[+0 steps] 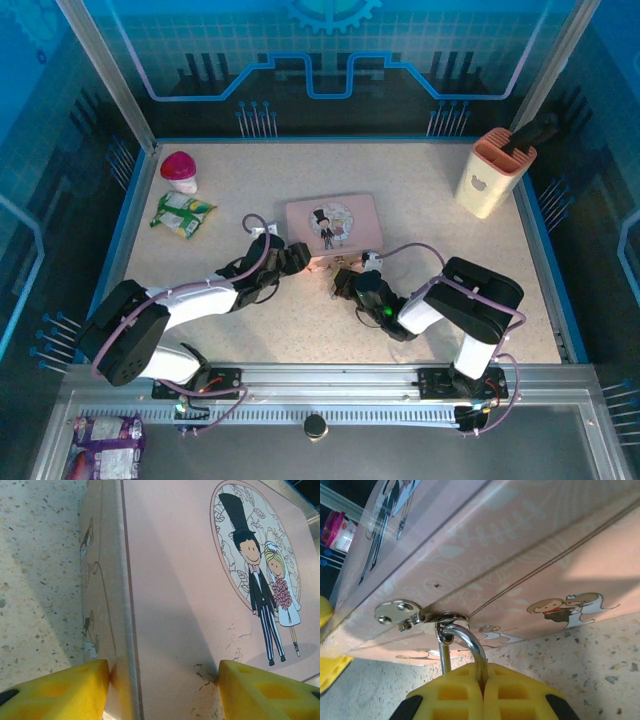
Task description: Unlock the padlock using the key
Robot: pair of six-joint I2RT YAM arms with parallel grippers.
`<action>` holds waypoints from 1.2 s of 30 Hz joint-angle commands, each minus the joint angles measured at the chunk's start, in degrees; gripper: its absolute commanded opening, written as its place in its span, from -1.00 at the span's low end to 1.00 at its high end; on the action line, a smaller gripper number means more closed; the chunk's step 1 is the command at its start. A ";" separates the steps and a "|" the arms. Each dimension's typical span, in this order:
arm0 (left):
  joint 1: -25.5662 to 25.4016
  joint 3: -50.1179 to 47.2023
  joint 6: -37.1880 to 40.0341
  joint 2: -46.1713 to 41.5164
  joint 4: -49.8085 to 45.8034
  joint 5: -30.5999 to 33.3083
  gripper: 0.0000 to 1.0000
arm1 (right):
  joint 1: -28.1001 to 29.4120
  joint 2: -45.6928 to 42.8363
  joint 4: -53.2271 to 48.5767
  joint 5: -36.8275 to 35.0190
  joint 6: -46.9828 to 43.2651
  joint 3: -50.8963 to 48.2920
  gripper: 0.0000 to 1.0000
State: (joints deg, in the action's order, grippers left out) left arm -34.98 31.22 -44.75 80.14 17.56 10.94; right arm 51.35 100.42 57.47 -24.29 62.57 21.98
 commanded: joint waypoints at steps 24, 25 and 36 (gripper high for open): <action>-1.40 0.81 -5.33 2.83 -2.20 5.62 0.17 | -1.25 -0.31 7.82 -12.58 13.03 -2.14 -1.00; -1.39 0.92 -5.61 2.88 -2.24 5.40 0.17 | -1.34 -0.21 8.19 -12.45 13.63 -2.28 -1.00; -1.45 2.59 -6.97 3.53 -3.86 4.94 0.17 | -4.69 3.49 13.52 -7.96 18.51 -4.40 -1.00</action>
State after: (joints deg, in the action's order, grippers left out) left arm -36.60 32.82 -51.13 83.15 19.46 13.54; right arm 48.62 102.24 66.41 -29.39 79.05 19.03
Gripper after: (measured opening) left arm 0.585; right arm 0.059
